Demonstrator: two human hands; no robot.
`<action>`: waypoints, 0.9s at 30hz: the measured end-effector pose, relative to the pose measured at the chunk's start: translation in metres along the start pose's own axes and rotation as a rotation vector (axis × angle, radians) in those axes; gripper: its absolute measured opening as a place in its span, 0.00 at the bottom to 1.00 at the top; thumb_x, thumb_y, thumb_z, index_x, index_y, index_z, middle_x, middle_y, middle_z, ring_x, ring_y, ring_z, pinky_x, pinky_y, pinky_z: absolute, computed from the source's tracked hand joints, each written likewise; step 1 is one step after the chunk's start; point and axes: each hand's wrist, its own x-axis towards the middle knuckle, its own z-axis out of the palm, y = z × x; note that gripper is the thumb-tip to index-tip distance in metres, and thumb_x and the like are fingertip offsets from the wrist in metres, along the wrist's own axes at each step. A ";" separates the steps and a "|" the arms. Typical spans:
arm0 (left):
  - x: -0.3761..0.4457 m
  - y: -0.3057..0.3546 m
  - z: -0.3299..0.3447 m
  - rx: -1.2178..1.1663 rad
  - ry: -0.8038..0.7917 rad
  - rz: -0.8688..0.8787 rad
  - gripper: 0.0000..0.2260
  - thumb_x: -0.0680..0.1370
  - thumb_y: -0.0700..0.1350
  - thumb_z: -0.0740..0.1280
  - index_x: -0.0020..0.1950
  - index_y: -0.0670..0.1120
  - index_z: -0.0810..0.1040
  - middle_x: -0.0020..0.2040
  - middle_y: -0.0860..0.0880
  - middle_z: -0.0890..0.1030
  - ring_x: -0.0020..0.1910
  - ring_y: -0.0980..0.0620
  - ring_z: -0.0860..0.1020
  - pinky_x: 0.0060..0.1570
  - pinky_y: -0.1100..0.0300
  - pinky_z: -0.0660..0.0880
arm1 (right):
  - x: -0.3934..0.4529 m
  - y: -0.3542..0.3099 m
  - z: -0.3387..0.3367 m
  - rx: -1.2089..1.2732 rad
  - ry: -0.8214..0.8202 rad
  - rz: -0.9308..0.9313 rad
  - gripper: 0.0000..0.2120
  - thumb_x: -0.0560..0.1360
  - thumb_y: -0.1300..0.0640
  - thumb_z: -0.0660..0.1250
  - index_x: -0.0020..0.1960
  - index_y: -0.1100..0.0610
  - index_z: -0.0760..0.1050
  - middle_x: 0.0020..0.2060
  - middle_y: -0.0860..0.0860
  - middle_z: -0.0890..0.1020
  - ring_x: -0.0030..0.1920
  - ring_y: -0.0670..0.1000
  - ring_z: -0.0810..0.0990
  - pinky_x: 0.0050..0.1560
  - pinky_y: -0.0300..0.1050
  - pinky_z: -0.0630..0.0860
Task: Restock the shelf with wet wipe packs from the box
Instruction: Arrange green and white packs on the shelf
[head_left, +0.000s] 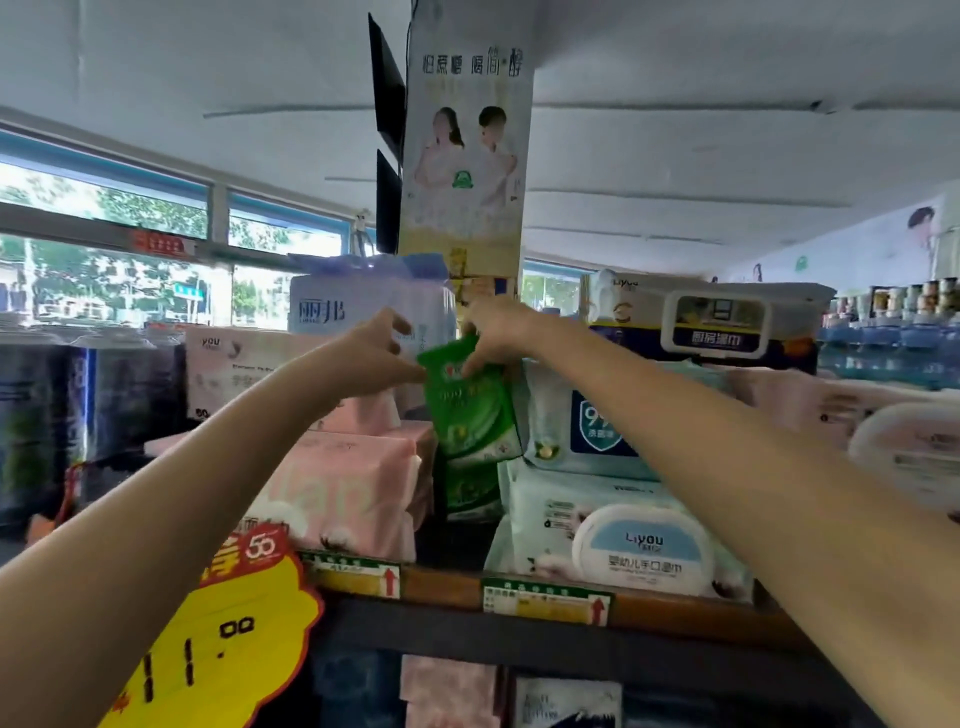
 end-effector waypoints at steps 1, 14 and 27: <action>0.004 -0.003 0.006 0.032 -0.025 -0.001 0.24 0.74 0.40 0.68 0.67 0.40 0.65 0.60 0.42 0.72 0.51 0.49 0.71 0.36 0.64 0.68 | 0.003 0.000 0.008 -0.010 -0.005 0.000 0.14 0.74 0.57 0.67 0.58 0.62 0.73 0.45 0.54 0.76 0.43 0.50 0.74 0.43 0.41 0.71; -0.005 -0.007 0.035 0.356 0.095 0.105 0.10 0.75 0.42 0.65 0.56 0.43 0.78 0.55 0.44 0.80 0.51 0.47 0.78 0.53 0.54 0.75 | -0.054 -0.016 0.010 -0.168 0.249 -0.032 0.08 0.77 0.65 0.56 0.46 0.64 0.73 0.40 0.55 0.73 0.45 0.55 0.75 0.42 0.42 0.70; -0.183 0.155 0.195 -0.175 -0.204 0.737 0.09 0.75 0.41 0.62 0.53 0.43 0.79 0.53 0.44 0.82 0.53 0.44 0.78 0.51 0.52 0.74 | -0.385 0.045 -0.030 -0.152 0.116 0.559 0.06 0.75 0.61 0.63 0.46 0.61 0.78 0.40 0.53 0.79 0.42 0.53 0.78 0.37 0.41 0.70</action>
